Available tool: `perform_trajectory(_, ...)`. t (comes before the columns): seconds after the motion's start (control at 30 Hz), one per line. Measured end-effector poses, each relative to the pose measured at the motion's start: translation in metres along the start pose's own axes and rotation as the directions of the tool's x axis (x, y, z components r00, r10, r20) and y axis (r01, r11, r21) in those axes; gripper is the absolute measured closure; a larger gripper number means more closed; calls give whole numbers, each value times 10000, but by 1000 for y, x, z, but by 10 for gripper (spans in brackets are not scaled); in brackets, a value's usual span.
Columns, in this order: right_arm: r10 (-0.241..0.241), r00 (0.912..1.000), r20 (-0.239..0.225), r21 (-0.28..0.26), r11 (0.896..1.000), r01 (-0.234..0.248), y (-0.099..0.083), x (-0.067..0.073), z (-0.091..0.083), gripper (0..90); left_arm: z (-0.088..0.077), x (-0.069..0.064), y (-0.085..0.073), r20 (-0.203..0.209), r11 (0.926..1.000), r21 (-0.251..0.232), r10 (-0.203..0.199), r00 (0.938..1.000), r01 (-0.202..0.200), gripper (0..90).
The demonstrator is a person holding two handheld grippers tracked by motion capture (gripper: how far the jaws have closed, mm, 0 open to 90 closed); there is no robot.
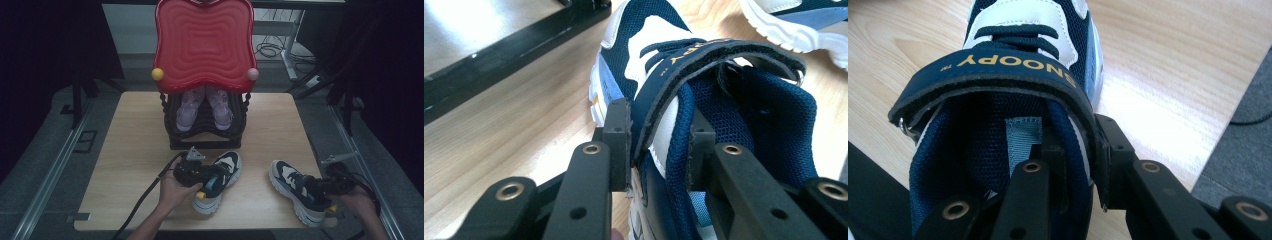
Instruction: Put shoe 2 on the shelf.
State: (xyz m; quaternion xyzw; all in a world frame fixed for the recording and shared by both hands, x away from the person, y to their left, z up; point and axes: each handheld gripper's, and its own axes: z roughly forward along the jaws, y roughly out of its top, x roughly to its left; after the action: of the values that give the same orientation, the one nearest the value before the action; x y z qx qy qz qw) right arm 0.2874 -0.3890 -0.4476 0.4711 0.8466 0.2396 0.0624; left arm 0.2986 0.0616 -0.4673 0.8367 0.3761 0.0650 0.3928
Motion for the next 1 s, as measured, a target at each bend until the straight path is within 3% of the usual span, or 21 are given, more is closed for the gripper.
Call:
perform_trajectory(0.43,-156,9990,-410,-833,9964,122,15,8,-1,777,-34,18,-12,163,9971,-545,-525,9985,533,715)
perform_trajectory(1.0,1,9963,-858,-1731,9848,-150,33,11,7,775,-79,46,-39,-176,9847,-1209,-1283,9916,1253,714)
